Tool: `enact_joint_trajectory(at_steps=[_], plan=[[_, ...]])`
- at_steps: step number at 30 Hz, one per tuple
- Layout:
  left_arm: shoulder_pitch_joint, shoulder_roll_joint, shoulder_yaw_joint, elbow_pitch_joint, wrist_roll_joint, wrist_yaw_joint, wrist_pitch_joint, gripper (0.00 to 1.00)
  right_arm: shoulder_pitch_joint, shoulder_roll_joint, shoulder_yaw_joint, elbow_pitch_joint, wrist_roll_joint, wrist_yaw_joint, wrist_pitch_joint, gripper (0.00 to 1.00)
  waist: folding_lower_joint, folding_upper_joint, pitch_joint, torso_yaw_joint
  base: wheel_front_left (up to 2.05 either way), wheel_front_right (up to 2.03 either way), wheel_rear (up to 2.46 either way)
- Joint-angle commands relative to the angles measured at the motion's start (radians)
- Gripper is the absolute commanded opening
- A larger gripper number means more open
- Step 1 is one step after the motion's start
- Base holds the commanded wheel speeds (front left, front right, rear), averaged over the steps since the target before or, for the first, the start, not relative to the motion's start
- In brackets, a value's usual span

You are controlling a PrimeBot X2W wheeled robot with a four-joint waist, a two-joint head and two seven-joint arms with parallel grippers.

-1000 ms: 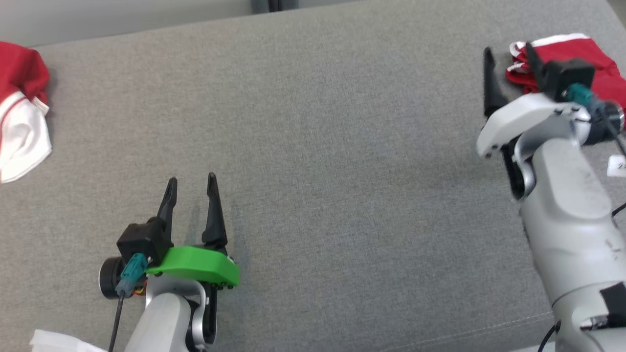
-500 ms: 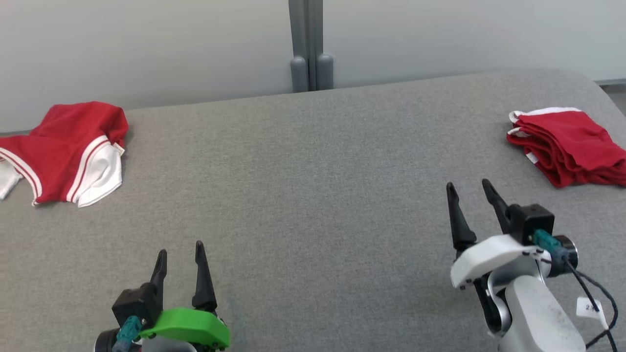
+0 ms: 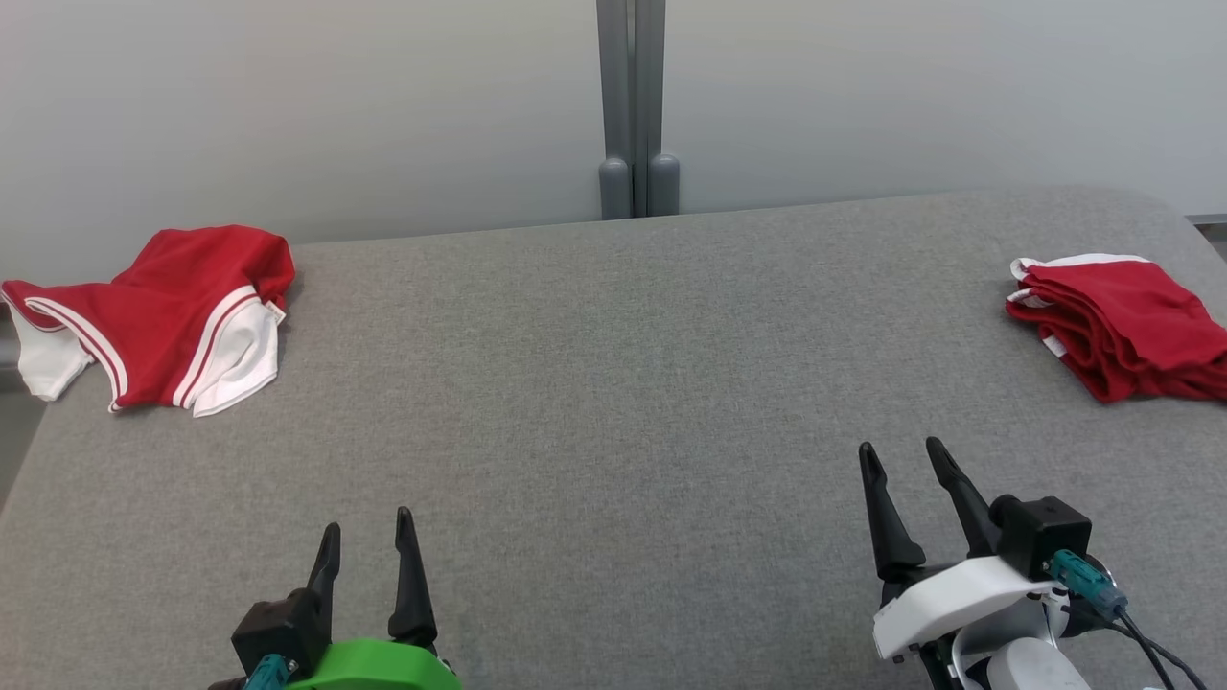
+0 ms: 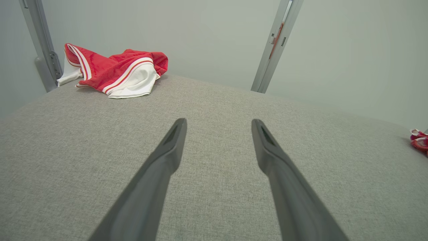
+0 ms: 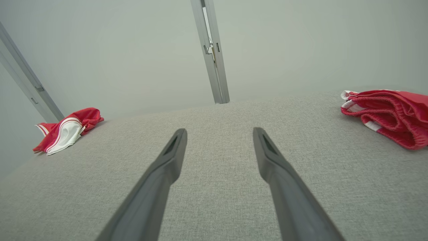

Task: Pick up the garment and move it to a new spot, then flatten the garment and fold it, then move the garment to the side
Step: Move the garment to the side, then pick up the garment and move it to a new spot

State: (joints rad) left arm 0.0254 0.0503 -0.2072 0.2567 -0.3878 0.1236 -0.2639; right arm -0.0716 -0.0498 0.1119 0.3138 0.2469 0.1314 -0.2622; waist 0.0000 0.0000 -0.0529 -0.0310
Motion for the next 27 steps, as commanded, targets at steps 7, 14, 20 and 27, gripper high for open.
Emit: enact_joint_trajectory(at_steps=[7, 14, 20, 27], plan=[[-0.001, 0.001, -0.007, -0.008, -0.010, 0.009, -0.001, 1.00, 0.022, -0.002, 0.004, -0.019, 0.010, -0.002, 0.008, 1.00, 0.0000, 0.0000, 0.001, -0.002, 0.00, 0.00, 0.00], [-0.006, 0.001, -0.011, -0.009, -0.012, 0.007, -0.001, 1.00, 0.025, -0.002, -0.006, -0.031, -0.005, -0.002, 0.015, 1.00, 0.0000, 0.0000, 0.004, 0.004, 0.00, 0.00, 0.00], [-0.013, 0.001, -0.011, -0.009, -0.005, 0.005, -0.001, 1.00, 0.029, -0.001, -0.012, -0.040, -0.007, -0.002, 0.019, 1.00, 0.0000, 0.0000, 0.008, 0.031, 0.00, 0.00, 0.00], [-0.029, 0.002, -0.005, -0.015, 0.019, 0.003, -0.001, 1.00, 0.032, -0.001, -0.001, -0.062, -0.003, -0.001, 0.018, 1.00, 0.0000, 0.0000, 0.011, 0.167, 0.00, 0.00, 0.00]])
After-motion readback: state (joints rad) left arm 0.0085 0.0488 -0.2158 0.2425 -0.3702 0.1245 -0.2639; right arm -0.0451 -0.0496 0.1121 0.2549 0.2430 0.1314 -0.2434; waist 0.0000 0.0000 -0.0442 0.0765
